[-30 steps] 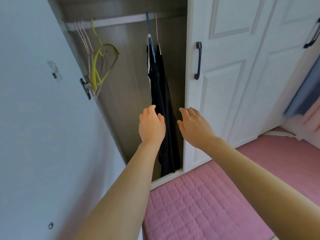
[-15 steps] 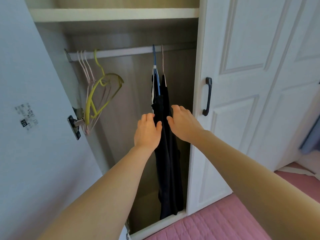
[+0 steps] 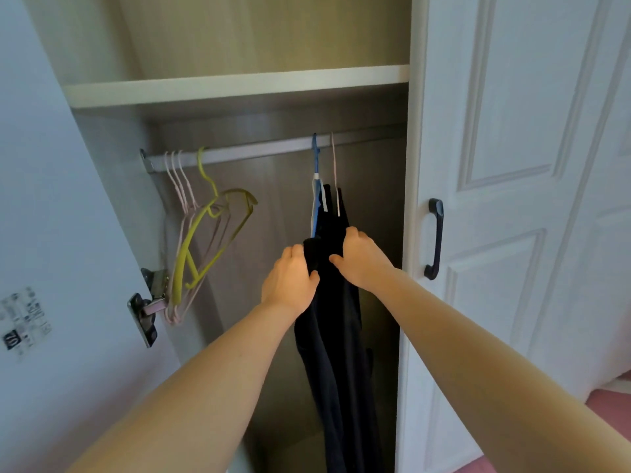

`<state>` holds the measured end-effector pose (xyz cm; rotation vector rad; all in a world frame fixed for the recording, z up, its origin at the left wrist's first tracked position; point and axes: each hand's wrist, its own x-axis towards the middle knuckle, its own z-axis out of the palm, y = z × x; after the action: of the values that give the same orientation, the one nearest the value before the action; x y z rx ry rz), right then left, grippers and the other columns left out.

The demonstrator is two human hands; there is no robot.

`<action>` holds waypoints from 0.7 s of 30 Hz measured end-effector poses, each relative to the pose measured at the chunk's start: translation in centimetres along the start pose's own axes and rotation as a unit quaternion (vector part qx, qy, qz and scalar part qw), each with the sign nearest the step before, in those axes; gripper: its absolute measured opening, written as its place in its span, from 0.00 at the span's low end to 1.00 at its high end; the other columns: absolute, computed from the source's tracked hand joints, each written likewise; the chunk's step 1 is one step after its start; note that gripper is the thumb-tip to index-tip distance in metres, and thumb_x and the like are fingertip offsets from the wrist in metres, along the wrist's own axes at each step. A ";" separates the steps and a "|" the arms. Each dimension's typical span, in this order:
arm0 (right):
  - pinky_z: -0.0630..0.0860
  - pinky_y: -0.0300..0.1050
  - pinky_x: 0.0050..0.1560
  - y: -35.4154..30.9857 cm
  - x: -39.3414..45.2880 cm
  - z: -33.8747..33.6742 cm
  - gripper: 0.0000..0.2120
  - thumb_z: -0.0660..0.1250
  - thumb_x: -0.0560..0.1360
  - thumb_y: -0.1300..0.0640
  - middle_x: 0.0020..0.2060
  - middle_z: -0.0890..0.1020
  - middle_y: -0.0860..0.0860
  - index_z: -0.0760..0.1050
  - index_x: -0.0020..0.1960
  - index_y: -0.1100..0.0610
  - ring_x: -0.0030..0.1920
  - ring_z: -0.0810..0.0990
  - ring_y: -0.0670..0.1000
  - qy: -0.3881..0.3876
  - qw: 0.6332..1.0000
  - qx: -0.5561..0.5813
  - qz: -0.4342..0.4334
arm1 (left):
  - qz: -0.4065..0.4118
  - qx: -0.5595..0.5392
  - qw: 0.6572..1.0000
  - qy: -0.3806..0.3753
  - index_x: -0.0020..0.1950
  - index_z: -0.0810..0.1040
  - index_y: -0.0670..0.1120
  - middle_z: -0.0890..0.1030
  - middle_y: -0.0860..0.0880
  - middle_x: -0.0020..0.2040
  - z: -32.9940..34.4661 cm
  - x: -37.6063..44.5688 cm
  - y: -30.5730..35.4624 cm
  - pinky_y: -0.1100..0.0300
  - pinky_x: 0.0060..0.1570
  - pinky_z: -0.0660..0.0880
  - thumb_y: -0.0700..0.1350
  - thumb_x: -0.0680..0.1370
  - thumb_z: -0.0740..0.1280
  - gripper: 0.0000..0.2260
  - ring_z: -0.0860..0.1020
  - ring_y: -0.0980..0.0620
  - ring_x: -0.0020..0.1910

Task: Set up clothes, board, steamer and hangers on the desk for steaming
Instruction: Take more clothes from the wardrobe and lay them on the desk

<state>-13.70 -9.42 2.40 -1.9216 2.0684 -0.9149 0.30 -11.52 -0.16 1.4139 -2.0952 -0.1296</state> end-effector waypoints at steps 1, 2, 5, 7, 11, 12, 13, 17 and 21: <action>0.77 0.56 0.57 0.2 0.2 0.0 0.23 0.67 0.76 0.54 0.58 0.75 0.59 0.64 0.66 0.62 0.57 0.76 0.60 -0.003 1.000 -0.004 0.001 | -0.004 0.001 1.000 -0.005 0.59 0.70 0.43 0.73 0.46 0.56 -0.3 0.4 -0.3 0.49 0.46 0.76 0.46 0.78 0.64 0.12 0.75 0.45 0.51; 0.77 0.56 0.57 0.5 0.5 0.0 0.22 0.67 0.76 0.56 0.58 0.75 0.60 0.64 0.65 0.63 0.57 0.76 0.60 -0.007 1.000 -0.001 0.003 | -0.011 -0.001 1.000 -0.008 0.59 0.70 0.42 0.73 0.46 0.55 -0.4 0.9 -0.5 0.49 0.46 0.75 0.46 0.78 0.64 0.12 0.75 0.45 0.51; 0.76 0.56 0.57 1.5 1.5 0.1 0.23 0.66 0.74 0.63 0.58 0.74 0.62 0.63 0.66 0.64 0.56 0.76 0.61 -0.014 1.000 0.009 0.020 | -0.024 -0.018 1.000 -0.007 0.56 0.69 0.42 0.73 0.46 0.53 -0.4 2.1 -0.6 0.52 0.44 0.73 0.47 0.78 0.66 0.12 0.75 0.46 0.49; 0.76 0.54 0.58 2.0 2.1 -0.2 0.26 0.66 0.74 0.65 0.59 0.72 0.62 0.60 0.68 0.65 0.57 0.75 0.60 -0.020 0.999 0.010 0.037 | -0.027 -0.027 0.999 -0.007 0.57 0.69 0.42 0.74 0.46 0.53 -0.4 3.0 -0.4 0.53 0.43 0.73 0.45 0.78 0.65 0.11 0.75 0.46 0.48; 0.74 0.51 0.62 2.2 3.3 -0.9 0.29 0.65 0.76 0.66 0.62 0.70 0.62 0.56 0.72 0.65 0.61 0.73 0.60 -0.046 0.996 0.046 0.066 | -0.047 -0.038 0.998 -0.004 0.58 0.71 0.42 0.76 0.44 0.51 -0.8 5.2 0.5 0.52 0.42 0.74 0.40 0.78 0.64 0.10 0.74 0.46 0.45; 0.73 0.52 0.62 2.1 3.8 -1.0 0.29 0.64 0.76 0.66 0.63 0.70 0.62 0.55 0.73 0.64 0.62 0.73 0.60 -0.047 0.994 0.063 0.076 | -0.056 -0.049 0.997 -0.002 0.58 0.71 0.41 0.76 0.44 0.51 -0.8 5.7 0.7 0.52 0.43 0.75 0.39 0.78 0.64 0.10 0.74 0.45 0.45; 0.73 0.52 0.63 2.0 4.1 -1.0 0.29 0.63 0.77 0.66 0.64 0.70 0.62 0.54 0.74 0.63 0.62 0.73 0.60 -0.045 0.992 0.085 0.086 | -0.066 -0.066 0.996 0.001 0.59 0.72 0.41 0.75 0.43 0.52 -0.8 6.3 1.0 0.52 0.45 0.76 0.39 0.78 0.64 0.11 0.75 0.45 0.46; 0.75 0.49 0.59 1.2 5.7 -0.7 0.24 0.59 0.80 0.64 0.65 0.72 0.57 0.59 0.74 0.54 0.60 0.75 0.56 -0.035 0.963 0.235 0.128 | -0.145 -0.219 0.965 0.025 0.57 0.76 0.42 0.77 0.44 0.52 -0.4 8.2 1.0 0.58 0.46 0.72 0.39 0.78 0.65 0.08 0.76 0.47 0.47; 0.77 0.47 0.53 0.3 7.0 0.4 0.19 0.56 0.79 0.68 0.61 0.74 0.56 0.69 0.66 0.51 0.55 0.76 0.54 0.008 0.915 0.362 0.177 | -0.197 -0.390 0.899 0.008 0.51 0.78 0.45 0.82 0.48 0.47 0.1 8.5 0.9 0.56 0.53 0.75 0.38 0.77 0.68 0.05 0.79 0.48 0.50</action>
<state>-14.86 -16.14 3.85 -1.1177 1.6466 -1.3445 -2.66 -18.58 3.70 1.2674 -1.4267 -0.9940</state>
